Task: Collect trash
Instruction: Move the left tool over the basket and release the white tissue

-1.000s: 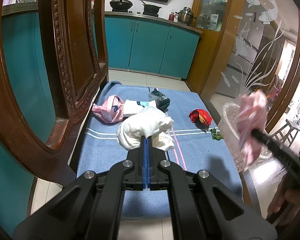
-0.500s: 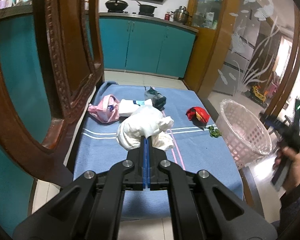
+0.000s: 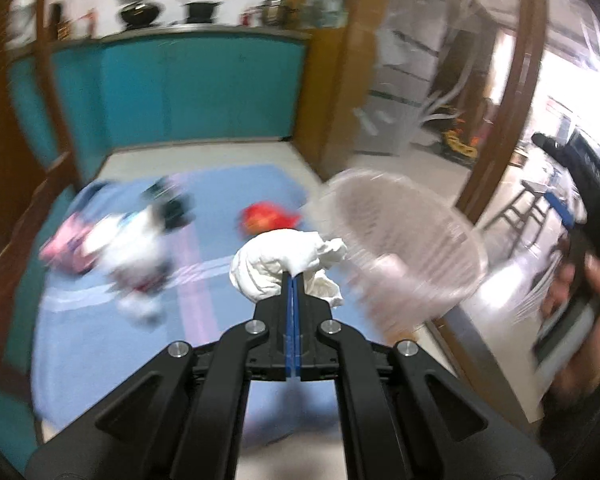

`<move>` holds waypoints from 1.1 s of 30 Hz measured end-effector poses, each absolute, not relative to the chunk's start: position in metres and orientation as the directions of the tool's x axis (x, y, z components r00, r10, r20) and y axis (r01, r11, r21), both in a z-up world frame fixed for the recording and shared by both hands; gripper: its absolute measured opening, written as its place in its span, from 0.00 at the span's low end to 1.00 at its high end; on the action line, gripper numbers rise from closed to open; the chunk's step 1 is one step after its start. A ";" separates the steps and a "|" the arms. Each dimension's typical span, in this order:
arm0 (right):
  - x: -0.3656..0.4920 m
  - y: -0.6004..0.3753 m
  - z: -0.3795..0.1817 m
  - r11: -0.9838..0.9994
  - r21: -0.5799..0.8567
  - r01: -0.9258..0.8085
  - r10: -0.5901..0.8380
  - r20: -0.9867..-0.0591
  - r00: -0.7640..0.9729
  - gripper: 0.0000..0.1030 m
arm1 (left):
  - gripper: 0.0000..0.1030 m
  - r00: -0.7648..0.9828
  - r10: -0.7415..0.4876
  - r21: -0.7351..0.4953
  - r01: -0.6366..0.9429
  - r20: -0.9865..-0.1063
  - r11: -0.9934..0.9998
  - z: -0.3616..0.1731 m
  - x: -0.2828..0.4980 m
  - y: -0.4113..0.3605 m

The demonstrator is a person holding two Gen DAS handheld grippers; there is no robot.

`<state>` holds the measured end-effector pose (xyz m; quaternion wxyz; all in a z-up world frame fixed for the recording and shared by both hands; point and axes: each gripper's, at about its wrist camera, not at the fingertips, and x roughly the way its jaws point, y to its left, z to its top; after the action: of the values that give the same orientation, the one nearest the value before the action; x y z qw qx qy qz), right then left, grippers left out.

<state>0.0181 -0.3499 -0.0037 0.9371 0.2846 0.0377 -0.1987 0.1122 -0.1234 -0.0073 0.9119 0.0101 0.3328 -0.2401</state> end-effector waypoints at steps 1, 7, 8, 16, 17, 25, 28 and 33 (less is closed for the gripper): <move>0.015 -0.352 -0.003 0.752 0.530 0.392 -0.355 -0.175 0.918 0.94 | 0.01 0.652 -0.457 -0.152 0.470 -0.605 0.870 0.000 0.120 -0.147; 0.021 -0.354 -0.005 0.765 0.510 0.394 -0.345 -0.192 0.919 0.94 | 0.75 0.600 -0.486 -0.135 0.534 -0.636 0.835 0.007 0.165 -0.257; 0.021 -0.354 -0.005 0.767 0.510 0.390 -0.338 -0.196 0.921 0.94 | 0.83 0.613 -0.452 -0.118 0.505 -0.648 0.855 0.003 0.169 -0.259; 0.043 -0.328 -0.009 0.815 0.468 0.343 -0.230 -0.282 0.931 0.94 | 0.84 0.706 -0.279 0.029 0.391 -0.650 0.920 -0.010 0.134 -0.155; 0.048 -0.317 -0.009 0.834 0.445 0.326 -0.203 -0.300 0.932 0.94 | 0.85 0.717 -0.256 0.045 0.371 -0.648 0.928 -0.011 0.126 -0.137; 0.073 -0.201 -0.021 0.963 0.230 0.141 -0.025 -0.446 0.895 0.94 | 0.89 0.756 -0.095 -0.001 0.124 -0.648 0.992 -0.022 0.084 0.008; 0.074 -0.167 -0.029 0.981 0.173 0.089 0.007 -0.486 0.874 0.94 | 0.89 0.747 -0.106 -0.046 0.100 -0.656 0.994 -0.026 0.085 0.034; 0.071 -0.142 -0.035 0.988 0.149 0.050 0.033 -0.507 0.861 0.94 | 0.89 0.747 -0.117 -0.047 0.113 -0.654 0.992 -0.026 0.084 0.035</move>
<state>0.0713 -0.1424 -0.0352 0.9615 0.0787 0.2634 -0.0043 0.0842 0.0346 -0.0263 0.9346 -0.0023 0.3503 -0.0616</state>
